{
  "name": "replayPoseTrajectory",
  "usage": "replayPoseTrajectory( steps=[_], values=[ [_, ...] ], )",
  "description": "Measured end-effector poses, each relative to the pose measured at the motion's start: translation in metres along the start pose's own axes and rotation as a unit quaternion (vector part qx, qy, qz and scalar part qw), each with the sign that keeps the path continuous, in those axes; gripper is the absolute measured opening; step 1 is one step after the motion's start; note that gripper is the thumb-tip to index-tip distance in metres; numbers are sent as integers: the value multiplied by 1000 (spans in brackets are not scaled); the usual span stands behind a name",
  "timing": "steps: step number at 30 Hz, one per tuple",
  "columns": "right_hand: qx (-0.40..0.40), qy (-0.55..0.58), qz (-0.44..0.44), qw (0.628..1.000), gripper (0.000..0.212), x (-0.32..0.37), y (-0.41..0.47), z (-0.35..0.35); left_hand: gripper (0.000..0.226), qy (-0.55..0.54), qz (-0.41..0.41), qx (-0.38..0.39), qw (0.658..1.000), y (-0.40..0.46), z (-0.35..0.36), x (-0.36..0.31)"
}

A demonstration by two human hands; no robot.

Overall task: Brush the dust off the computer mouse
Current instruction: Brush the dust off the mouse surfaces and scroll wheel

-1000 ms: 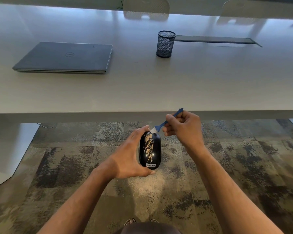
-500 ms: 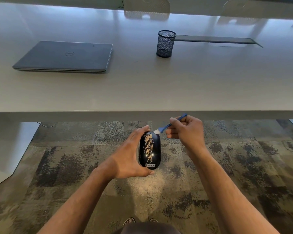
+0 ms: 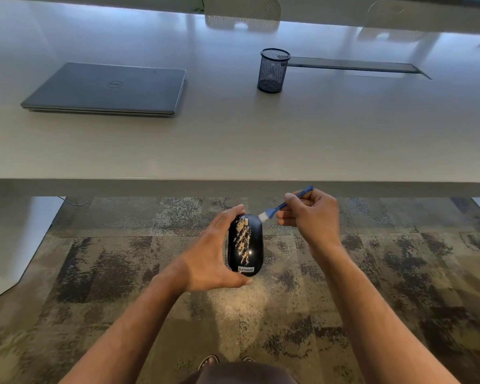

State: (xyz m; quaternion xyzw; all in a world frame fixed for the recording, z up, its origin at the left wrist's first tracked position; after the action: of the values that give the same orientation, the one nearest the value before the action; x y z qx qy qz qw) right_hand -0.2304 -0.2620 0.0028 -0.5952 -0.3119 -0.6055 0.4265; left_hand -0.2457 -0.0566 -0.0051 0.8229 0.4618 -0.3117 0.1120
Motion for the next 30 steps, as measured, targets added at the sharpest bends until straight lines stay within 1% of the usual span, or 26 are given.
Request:
replayPoseTrajectory(
  steps=[2,4,5,7,9,11,13,15,16,18,19,25,30],
  values=[
    [-11,6,-15,1000,12,4,0,-6,125,0,-3,0,1000,0,1,1],
    [6,14,-36,999,11,11,-1,-3,125,1,-2,2,1000,0,2,1],
    [24,8,-51,998,10,14,-2,1,125,1,-2,3,1000,0,2,1],
    [77,-47,-104,990,6,20,-8,11,126,0,-2,3,1000,2,2,1],
    [138,-118,-156,971,2,21,-16,20,126,-6,-2,-1,1000,3,1,1],
    [175,-155,-182,955,6,19,-23,22,125,-11,-3,-5,1000,5,0,2],
    [179,-161,-201,949,12,17,-29,20,124,-11,-5,-7,1000,5,0,4],
    [178,-154,-217,947,5,16,-34,16,124,-7,-7,-7,1000,5,-1,5],
    [178,-160,-232,943,6,16,-38,15,124,-4,-7,-7,1000,5,0,5],
    [182,-175,-264,931,19,16,-47,12,125,7,-8,-6,1000,5,1,5],
    [183,-178,-275,927,21,15,-51,12,125,12,-9,-6,1000,5,1,5],
    [198,-169,-332,907,13,13,-79,4,125,19,-8,-2,1000,5,4,8],
    [217,-162,-339,901,11,13,-97,-1,125,13,-12,-10,1000,5,3,10]
  ],
)
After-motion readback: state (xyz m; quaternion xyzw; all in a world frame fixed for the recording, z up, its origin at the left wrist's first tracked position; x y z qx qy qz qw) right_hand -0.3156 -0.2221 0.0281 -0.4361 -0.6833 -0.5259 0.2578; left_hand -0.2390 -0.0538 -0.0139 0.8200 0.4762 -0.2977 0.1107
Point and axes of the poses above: each hand's wrist, its own y-axis towards the middle knuckle, its own z-axis out of the palm, x = y × z, the point moved 6 cm from there along y, towards the middle knuckle, and after that the axes turned 14 degrees about y, right-handed, at the moved point
